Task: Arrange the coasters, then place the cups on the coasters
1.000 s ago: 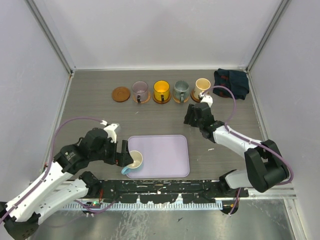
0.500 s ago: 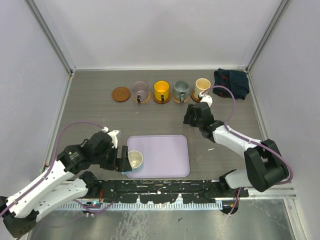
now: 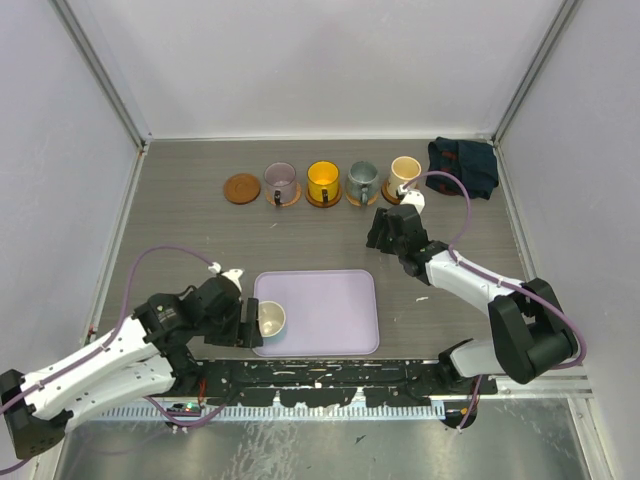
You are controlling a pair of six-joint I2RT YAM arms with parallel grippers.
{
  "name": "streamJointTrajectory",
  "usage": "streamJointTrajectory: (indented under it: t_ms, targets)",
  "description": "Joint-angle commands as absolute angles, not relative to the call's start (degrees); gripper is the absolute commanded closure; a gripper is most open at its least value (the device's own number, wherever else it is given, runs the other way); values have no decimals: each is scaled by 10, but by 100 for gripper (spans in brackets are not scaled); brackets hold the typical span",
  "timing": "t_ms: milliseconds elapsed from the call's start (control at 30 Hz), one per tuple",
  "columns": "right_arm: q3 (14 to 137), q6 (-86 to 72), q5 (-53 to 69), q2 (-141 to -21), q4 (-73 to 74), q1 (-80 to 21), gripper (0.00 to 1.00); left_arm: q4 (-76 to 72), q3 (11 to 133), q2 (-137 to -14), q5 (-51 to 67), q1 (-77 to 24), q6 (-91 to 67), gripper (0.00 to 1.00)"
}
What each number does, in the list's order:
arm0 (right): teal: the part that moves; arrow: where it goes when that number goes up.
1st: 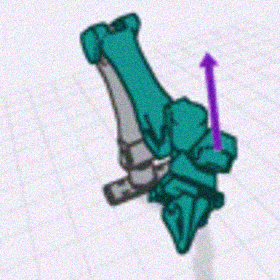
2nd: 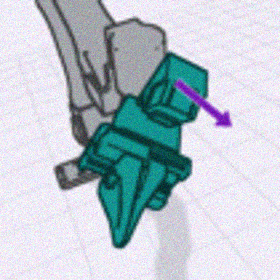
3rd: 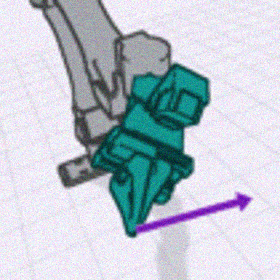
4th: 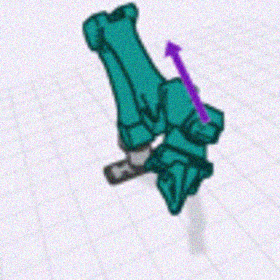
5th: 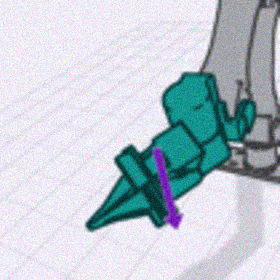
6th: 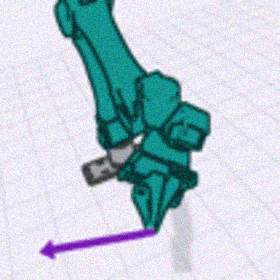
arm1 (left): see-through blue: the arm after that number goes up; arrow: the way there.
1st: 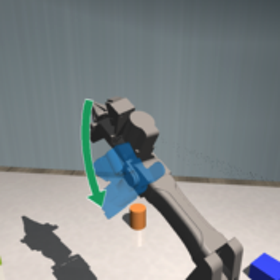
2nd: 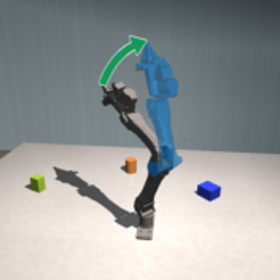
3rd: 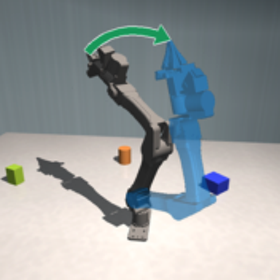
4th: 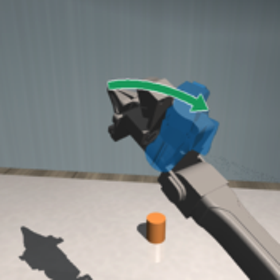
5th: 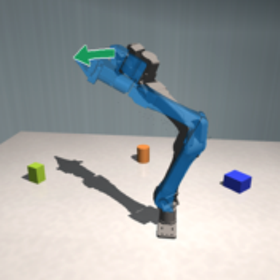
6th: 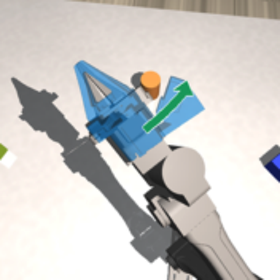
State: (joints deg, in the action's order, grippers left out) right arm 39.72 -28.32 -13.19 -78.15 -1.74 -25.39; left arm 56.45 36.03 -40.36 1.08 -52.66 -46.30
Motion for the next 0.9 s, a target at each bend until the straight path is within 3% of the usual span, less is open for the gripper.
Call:
streamJointTrajectory:
  t_ms: [0,333,867]
  targets:
    - [418,-286,-130,-781,-43,-252,36,520,355,-414,-41,-534,-479,28]
    - [416,-286,-107,-781,-43,-252,37,456,330,-426,-51,-548,-467,41]
    - [410,-289,-95,-779,-46,-252,37,385,330,-452,-76,-565,-416,42]
